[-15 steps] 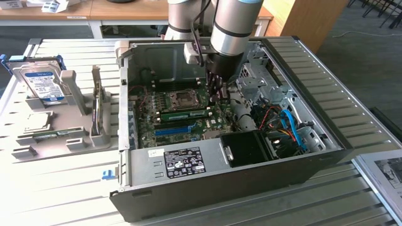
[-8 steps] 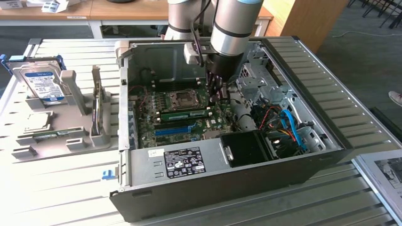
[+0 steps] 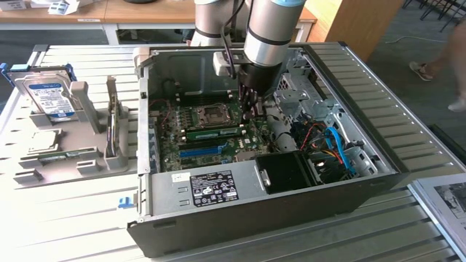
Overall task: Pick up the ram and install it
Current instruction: 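Press down the ram until it locks into place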
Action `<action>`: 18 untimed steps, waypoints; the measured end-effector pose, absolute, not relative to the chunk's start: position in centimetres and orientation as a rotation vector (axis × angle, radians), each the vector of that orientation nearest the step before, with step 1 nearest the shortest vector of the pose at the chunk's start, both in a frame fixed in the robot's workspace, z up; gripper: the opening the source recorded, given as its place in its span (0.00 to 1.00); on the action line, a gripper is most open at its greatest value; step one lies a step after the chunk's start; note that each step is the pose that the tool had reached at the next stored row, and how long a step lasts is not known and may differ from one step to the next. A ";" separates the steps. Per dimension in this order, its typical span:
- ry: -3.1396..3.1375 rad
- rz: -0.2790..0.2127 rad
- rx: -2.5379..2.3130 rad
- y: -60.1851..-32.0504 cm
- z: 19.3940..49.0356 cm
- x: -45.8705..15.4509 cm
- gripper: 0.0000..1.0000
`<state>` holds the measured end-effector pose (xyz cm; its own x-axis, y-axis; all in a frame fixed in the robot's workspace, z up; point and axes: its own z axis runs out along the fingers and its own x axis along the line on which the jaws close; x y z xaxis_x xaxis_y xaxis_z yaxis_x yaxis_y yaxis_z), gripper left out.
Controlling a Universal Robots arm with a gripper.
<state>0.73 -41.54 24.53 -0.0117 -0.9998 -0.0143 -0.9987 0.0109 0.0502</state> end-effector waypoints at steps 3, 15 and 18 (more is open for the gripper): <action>-2.216 -0.071 2.191 -41.5 24.5 0.7 0.10; -2.216 -0.072 2.191 -41.5 24.3 0.7 0.10; -2.216 -0.072 2.191 -41.5 24.3 0.7 0.10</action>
<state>0.73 -41.53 24.29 -0.0117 -0.9998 -0.0147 -0.9987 0.0110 0.0501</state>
